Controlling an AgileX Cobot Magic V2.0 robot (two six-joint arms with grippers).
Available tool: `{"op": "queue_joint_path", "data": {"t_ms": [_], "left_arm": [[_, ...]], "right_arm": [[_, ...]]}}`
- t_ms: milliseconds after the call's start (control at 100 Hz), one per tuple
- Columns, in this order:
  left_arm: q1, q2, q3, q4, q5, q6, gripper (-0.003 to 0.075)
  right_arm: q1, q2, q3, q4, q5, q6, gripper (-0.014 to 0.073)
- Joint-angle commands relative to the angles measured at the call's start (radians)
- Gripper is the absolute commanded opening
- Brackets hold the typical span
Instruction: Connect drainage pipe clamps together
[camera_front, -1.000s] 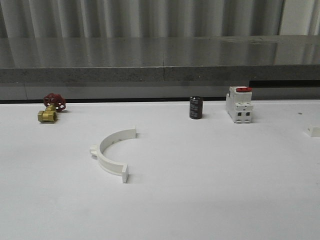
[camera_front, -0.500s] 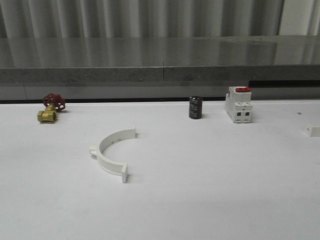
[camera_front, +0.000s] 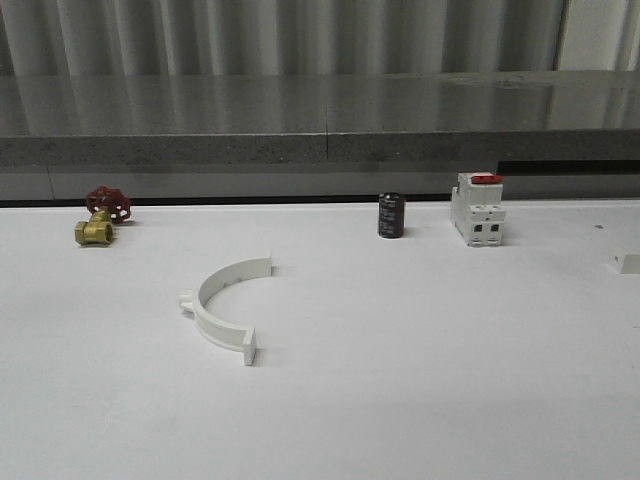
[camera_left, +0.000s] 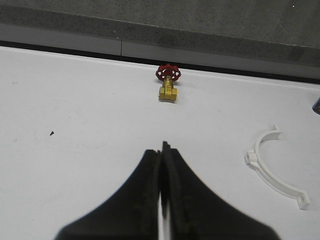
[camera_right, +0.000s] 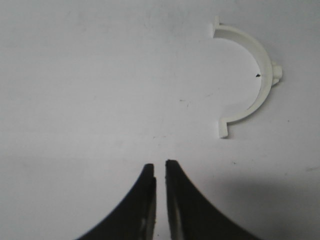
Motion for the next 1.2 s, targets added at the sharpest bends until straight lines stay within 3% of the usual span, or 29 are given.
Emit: {"op": "queue_joint_path", "data": {"t_ms": [0, 80, 130, 310, 470, 700, 830, 1190], "left_arm": [[0.003, 0.006, -0.026, 0.008, -0.072, 0.000, -0.0020], [0.003, 0.006, -0.026, 0.008, -0.072, 0.000, -0.0020], [0.003, 0.006, -0.026, 0.008, -0.072, 0.000, -0.0020], [0.003, 0.006, -0.026, 0.008, -0.072, 0.000, -0.0020], [0.003, 0.006, -0.026, 0.008, -0.072, 0.000, -0.0020], [0.003, 0.006, -0.026, 0.008, -0.072, 0.000, -0.0020], [0.003, 0.006, -0.026, 0.008, -0.072, 0.000, -0.0020], [0.003, 0.006, -0.026, 0.008, -0.072, 0.000, -0.0020]], "right_arm": [[0.000, -0.002, -0.033, 0.008, -0.024, -0.003, 0.0304], [0.000, -0.002, -0.033, 0.009, -0.030, -0.003, 0.0464], [0.000, -0.001, -0.035, 0.012, -0.039, -0.003, 0.0506], [-0.018, 0.063, -0.121, 0.015, 0.000, 0.002, 0.0508], [-0.104, 0.167, -0.236, 0.015, 0.000, -0.010, 0.0508], [-0.234, 0.366, -0.361, 0.017, 0.011, -0.177, 0.0508], [-0.278, 0.475, -0.395, 0.030, -0.003, -0.208, 0.0508], [-0.308, 0.716, -0.429, 0.030, -0.097, -0.281, 0.0508]]}}
